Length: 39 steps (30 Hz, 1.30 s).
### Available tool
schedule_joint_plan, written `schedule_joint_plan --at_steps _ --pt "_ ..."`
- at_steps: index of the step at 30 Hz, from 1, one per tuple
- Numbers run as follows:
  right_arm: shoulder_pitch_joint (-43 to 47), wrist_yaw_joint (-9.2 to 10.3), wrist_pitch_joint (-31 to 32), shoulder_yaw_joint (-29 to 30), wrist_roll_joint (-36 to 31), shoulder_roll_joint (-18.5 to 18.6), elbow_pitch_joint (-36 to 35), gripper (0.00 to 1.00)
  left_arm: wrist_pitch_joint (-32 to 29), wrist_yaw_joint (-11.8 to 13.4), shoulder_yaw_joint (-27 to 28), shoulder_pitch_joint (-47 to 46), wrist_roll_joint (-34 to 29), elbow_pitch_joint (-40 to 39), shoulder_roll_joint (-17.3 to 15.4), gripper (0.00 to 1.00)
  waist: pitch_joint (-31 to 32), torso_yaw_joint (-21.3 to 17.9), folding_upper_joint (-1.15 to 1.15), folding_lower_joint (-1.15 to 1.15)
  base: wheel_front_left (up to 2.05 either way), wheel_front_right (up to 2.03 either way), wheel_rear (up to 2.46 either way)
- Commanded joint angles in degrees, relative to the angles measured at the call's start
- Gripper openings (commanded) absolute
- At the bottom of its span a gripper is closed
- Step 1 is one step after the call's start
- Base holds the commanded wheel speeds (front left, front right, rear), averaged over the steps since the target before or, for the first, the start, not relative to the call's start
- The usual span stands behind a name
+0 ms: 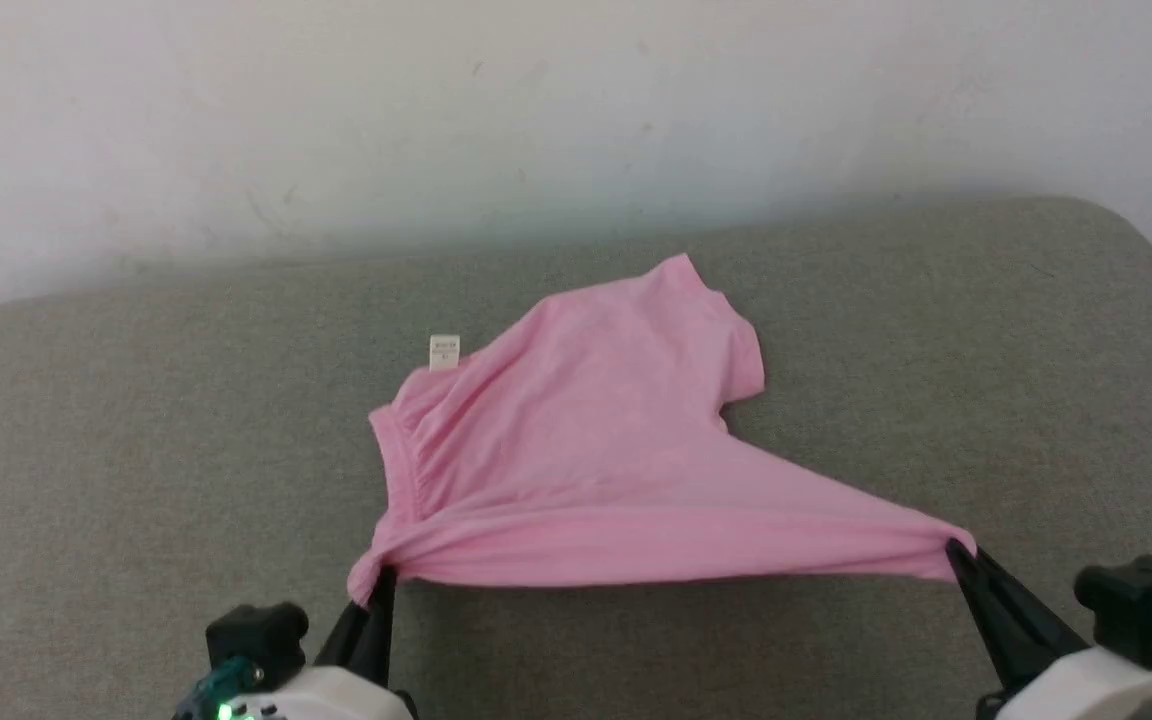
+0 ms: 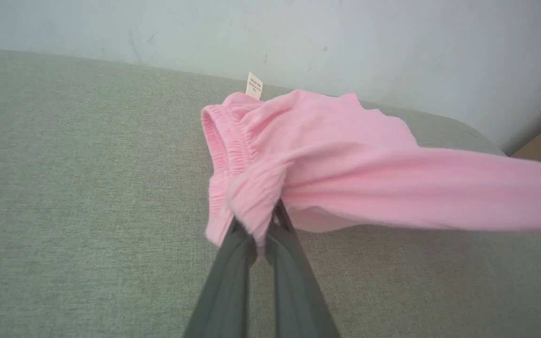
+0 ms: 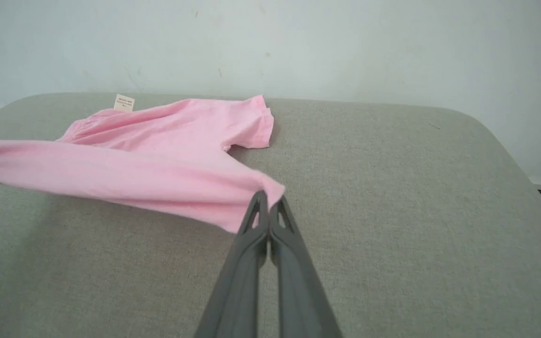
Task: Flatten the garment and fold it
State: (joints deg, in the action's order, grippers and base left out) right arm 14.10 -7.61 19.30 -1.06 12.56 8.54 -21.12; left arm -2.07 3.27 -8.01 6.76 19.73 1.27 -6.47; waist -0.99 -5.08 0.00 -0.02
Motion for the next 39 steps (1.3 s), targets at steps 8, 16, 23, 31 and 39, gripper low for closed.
schedule_joint_plan --at_steps 8,16,23,31,39 --pt "-1.9 0.12 3.4 3.2 0.7 0.7 -5.1 0.0 -7.4 3.3 -0.2 5.0 0.2 -13.7 -1.1 0.0 -2.8 0.3 0.0 0.02 0.0 0.0 0.0" --pt "-23.5 0.12 3.5 -2.0 7.1 7.4 12.0 0.0 -12.1 0.8 -0.8 -7.6 0.9 -8.3 -3.1 0.0 -9.1 2.6 0.0 0.02 0.0 0.0 0.0" --pt "-44.9 0.12 2.9 -9.2 13.0 11.6 30.4 0.0 -12.0 -1.4 -1.6 -22.3 2.4 0.2 -1.4 0.0 -17.3 6.9 0.0 0.02 0.0 0.0 0.0" --pt "-61.8 0.12 -1.0 -17.4 16.0 14.3 47.7 0.0 -9.8 -3.0 -2.9 -33.9 3.8 9.8 0.9 0.0 -24.0 11.1 0.0 0.02 0.0 0.0 0.0" --pt "-69.1 0.12 -7.5 -22.8 17.9 14.3 59.7 0.02 -7.4 -2.8 -2.5 -36.4 4.7 14.3 1.5 0.0 -26.2 12.6 0.0 0.02 0.0 0.0 0.0"
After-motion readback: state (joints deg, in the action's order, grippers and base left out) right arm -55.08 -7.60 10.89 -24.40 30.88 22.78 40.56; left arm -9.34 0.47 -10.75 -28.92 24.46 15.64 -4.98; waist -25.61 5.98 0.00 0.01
